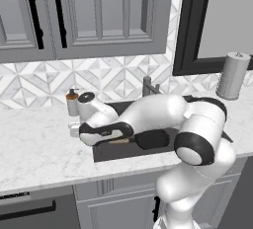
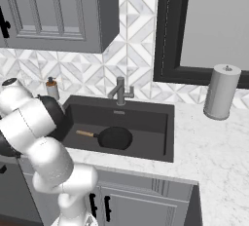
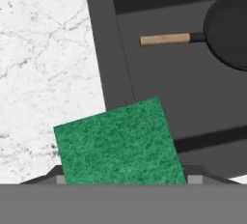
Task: Pick the pan and sponge and place them into the sink. Then turn on the water.
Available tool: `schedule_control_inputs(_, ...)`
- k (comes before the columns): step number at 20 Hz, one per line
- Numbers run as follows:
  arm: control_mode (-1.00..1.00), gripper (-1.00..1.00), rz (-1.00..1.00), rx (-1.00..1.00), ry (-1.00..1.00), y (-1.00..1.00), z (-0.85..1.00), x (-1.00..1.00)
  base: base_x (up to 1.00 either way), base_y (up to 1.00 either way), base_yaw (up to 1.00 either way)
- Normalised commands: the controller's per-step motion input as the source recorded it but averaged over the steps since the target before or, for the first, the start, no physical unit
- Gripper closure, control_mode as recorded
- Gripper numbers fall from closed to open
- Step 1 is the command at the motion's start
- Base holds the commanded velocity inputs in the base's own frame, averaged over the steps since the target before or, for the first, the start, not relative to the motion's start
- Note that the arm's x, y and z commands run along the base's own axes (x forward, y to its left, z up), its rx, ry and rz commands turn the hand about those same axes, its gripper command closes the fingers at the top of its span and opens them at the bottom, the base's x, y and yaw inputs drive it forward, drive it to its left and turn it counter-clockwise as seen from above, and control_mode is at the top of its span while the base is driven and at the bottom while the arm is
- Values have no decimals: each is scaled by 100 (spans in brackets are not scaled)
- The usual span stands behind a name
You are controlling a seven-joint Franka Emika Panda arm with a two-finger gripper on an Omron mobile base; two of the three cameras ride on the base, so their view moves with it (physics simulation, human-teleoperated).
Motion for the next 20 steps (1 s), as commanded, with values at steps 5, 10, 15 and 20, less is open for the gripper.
schedule_control_inputs(5,-100,100,-19,0,0,-78,28,-15,0,0,0)
schedule_control_inputs(10,-100,100,-20,0,0,-69,47,0,0,0,0)
schedule_control_inputs(15,-100,100,-19,0,5,-66,11,0,0,0,0)
schedule_control_inputs(20,-100,100,-18,-3,4,-66,0,3,0,0,0)
